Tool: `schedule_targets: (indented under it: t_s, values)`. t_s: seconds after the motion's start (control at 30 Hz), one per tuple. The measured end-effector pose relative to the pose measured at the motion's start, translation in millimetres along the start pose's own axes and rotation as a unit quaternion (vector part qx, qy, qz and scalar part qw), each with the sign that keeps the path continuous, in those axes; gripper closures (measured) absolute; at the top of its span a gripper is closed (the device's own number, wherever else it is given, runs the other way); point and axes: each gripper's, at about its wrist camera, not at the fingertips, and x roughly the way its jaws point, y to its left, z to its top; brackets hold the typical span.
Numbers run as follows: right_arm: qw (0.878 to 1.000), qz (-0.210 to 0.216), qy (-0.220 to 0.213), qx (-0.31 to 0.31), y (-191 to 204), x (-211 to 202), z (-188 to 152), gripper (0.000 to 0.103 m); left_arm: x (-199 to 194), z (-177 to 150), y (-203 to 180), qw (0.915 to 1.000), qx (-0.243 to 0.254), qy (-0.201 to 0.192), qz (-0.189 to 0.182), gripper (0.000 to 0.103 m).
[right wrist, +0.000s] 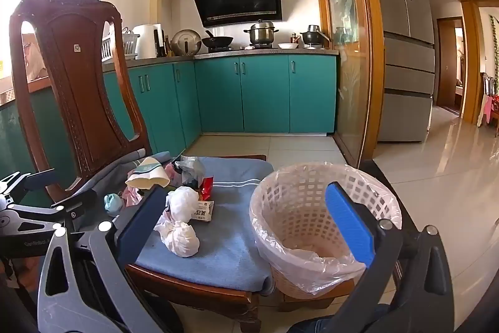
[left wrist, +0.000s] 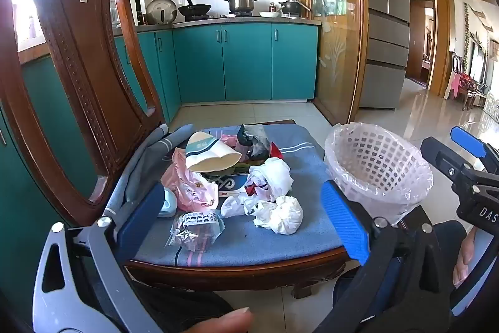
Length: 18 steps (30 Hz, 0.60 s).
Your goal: Collect trash
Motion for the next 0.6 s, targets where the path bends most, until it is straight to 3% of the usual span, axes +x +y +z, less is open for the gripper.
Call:
schedule_targets:
  t_s: [0.6]
  values:
    - [1.0, -0.002, -0.007, -0.008, 3.2, -5.8, -0.4, 0.003, -0.7, 0.8, -1.1, 1.0, 0.0, 0.001, 0.0, 0.003]
